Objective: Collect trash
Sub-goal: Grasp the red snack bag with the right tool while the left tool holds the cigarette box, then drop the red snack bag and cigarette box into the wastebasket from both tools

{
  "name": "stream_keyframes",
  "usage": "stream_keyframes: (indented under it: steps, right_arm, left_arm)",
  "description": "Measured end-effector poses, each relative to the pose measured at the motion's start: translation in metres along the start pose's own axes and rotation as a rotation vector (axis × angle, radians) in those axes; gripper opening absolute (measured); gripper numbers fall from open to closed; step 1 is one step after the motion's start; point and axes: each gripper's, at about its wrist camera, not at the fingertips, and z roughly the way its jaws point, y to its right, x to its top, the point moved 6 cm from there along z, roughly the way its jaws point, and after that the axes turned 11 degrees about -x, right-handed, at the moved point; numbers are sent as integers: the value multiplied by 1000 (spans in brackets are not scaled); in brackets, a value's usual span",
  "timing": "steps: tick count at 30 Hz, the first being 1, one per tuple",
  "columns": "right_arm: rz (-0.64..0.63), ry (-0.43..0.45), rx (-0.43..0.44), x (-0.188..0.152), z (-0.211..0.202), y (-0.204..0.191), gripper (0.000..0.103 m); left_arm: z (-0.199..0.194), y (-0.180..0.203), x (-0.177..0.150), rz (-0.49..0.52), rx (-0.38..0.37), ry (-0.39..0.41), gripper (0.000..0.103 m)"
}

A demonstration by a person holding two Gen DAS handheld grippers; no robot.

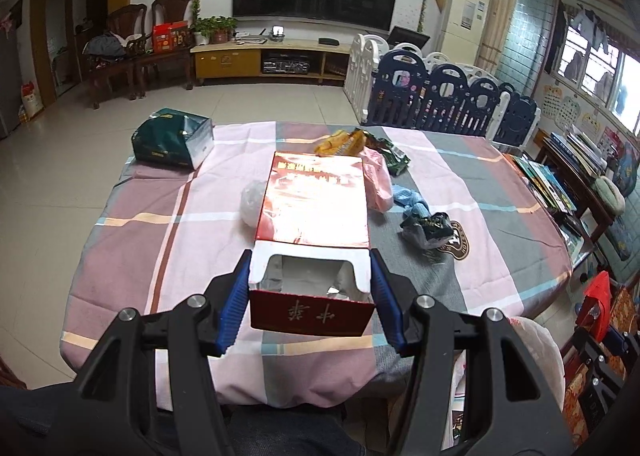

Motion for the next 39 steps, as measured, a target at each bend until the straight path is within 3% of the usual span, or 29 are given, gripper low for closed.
stream_keyframes:
  steps: [10, 13, 14, 26, 29, 33, 36, 37, 39]
  right_arm:
    - [24, -165, -13, -35, 39, 14, 36]
    - [75, -193, 5, -41, 44, 19, 61]
    - [113, -193, 3, -40, 44, 24, 69]
    - [467, -68, -55, -23, 21, 101, 70]
    - [523, -33, -87, -23, 14, 115, 70]
    - [569, -2, -123, -23, 8, 128, 70]
    - [593, -1, -131, -25, 7, 135, 72]
    - [596, -3, -132, -25, 7, 135, 73]
    - [599, -5, -134, -26, 7, 136, 73]
  left_arm:
    - [15, 27, -15, 61, -40, -47, 57]
    - [20, 31, -21, 71, -51, -65, 57]
    - [23, 32, -23, 74, -55, -72, 57]
    - [28, 75, -41, 154, -148, -108, 57]
    - [25, 100, -50, 191, -230, -124, 57]
    - [21, 155, -78, 298, -493, -194, 57]
    - [25, 189, -112, 348, -659, -315, 60]
    - [26, 196, -121, 368, -674, -340, 72]
    - [31, 200, -130, 402, -619, -344, 94]
